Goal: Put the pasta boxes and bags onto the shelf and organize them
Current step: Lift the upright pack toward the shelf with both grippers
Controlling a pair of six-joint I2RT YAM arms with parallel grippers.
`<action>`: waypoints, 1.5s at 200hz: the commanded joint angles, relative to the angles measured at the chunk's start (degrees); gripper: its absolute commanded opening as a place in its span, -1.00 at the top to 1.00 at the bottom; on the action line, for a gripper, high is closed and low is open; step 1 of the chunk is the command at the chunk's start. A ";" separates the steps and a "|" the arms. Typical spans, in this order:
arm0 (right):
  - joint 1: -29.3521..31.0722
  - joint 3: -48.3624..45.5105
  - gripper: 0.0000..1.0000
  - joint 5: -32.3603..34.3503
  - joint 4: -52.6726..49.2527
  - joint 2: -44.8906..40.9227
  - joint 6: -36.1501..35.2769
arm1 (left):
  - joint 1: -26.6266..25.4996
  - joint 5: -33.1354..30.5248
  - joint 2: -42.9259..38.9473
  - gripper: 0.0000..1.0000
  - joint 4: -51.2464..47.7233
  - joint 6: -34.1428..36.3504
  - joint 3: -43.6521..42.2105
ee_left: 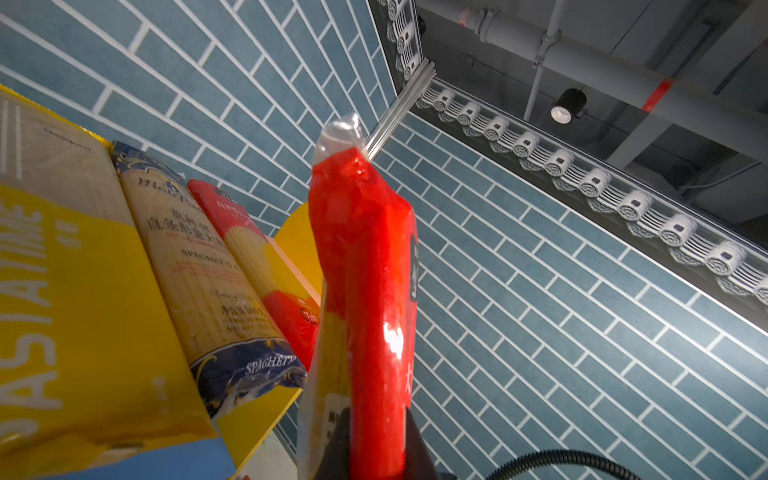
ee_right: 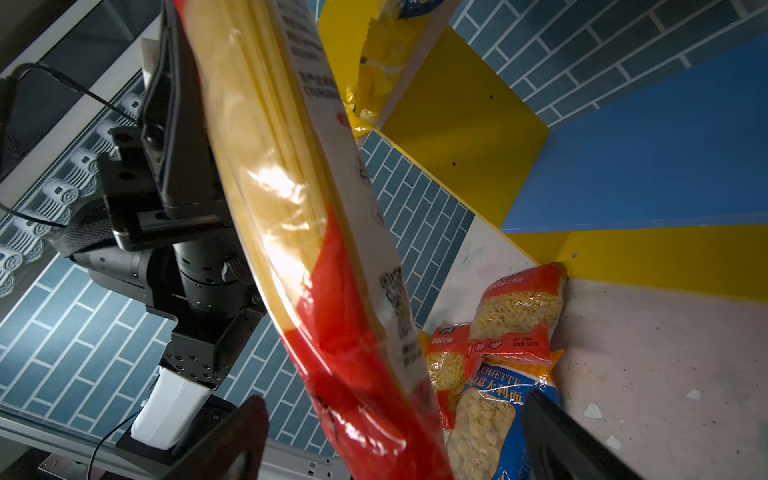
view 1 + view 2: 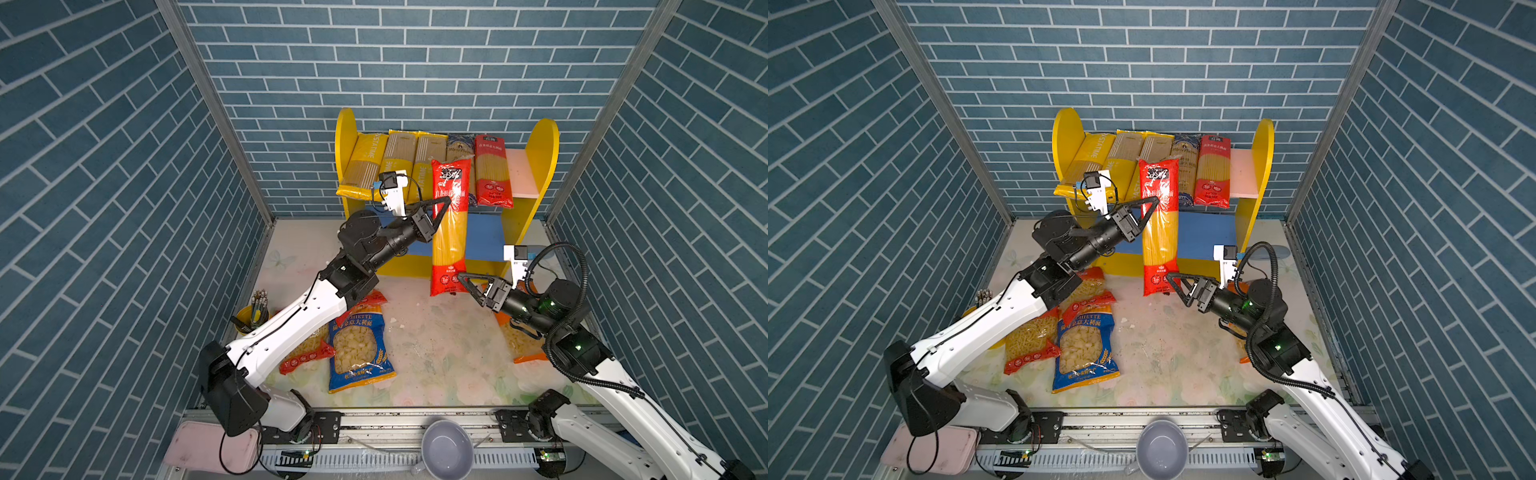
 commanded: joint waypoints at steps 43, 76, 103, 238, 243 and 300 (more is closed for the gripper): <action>1.90 -3.33 -0.93 7.91 20.97 4.63 8.60 | 0.15 -9.26 6.48 1.00 13.03 -3.34 9.72; 2.93 -4.19 -0.80 13.07 29.03 8.33 11.59 | 0.16 -11.36 7.94 1.00 13.21 -4.34 10.61; 3.89 -5.48 -0.72 17.28 33.78 10.22 12.11 | 0.16 -12.19 7.78 1.00 12.77 -4.87 10.70; 6.11 -3.25 0.02 22.72 42.94 12.92 10.07 | -0.37 -14.23 8.65 0.95 7.20 -9.50 13.23; 6.13 -3.02 0.06 22.72 42.92 12.85 10.01 | -0.37 -14.10 8.81 0.92 7.11 -9.52 13.44; 6.21 -1.13 0.41 23.17 41.43 11.50 9.20 | -0.31 -13.09 9.20 0.39 6.57 -9.57 14.14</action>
